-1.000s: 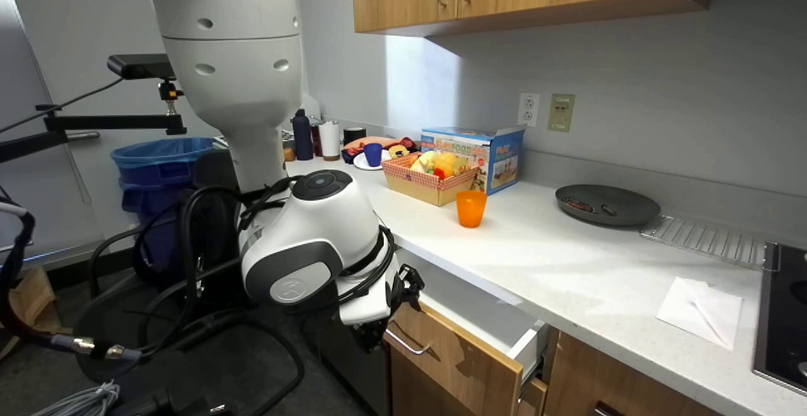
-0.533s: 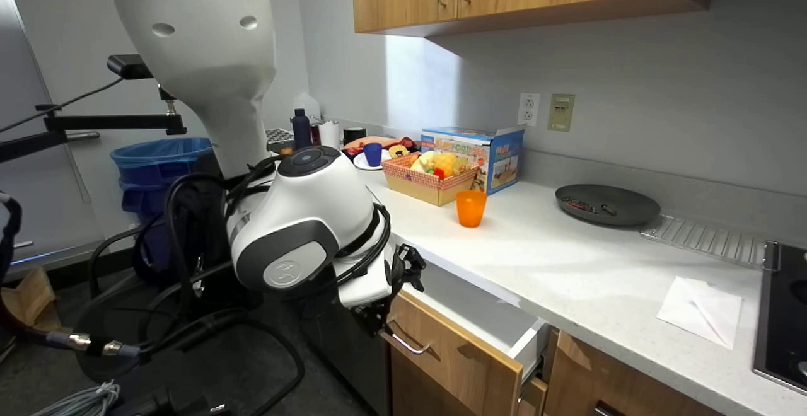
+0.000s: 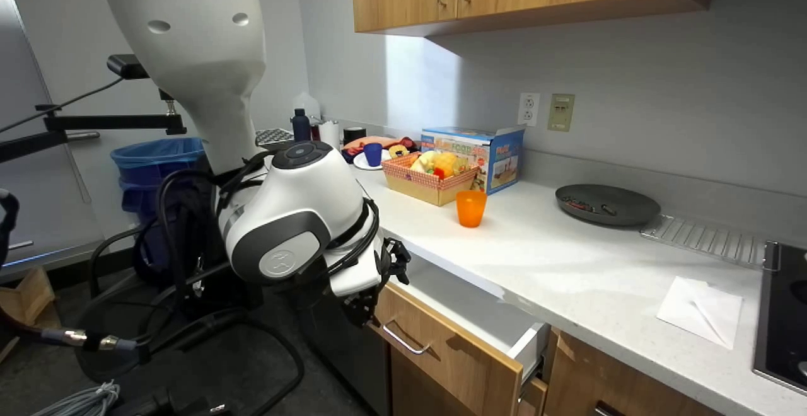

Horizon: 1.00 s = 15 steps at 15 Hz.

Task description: Open the drawer

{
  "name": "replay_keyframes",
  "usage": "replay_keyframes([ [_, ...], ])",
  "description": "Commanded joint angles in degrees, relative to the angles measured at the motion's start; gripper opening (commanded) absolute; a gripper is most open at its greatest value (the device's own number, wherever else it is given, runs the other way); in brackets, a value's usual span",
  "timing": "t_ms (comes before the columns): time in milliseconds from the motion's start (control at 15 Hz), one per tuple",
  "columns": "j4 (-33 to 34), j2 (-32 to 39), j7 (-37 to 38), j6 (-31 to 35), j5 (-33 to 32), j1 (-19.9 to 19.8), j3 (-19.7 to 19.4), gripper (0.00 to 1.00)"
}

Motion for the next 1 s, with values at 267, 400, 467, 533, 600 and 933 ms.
replay_keyframes([
  [267, 4.76, 3.55, 0.00, -0.70, 2.32, 11.61, -5.46, 1.00],
  [400, 6.23, 4.21, -1.12, -0.95, 3.89, 14.71, -7.91, 1.00],
  [467, 6.80, 4.24, -1.51, -2.05, 4.21, 15.49, -8.78, 1.00],
  [533, 4.67, 3.15, -0.27, -0.55, 2.62, 13.00, -6.51, 1.00],
  [600, 5.36, 3.51, -0.50, -1.09, 3.21, 13.86, -7.23, 1.00],
  [933, 5.98, 3.98, -0.65, -1.35, 3.70, 14.59, -7.93, 1.00],
])
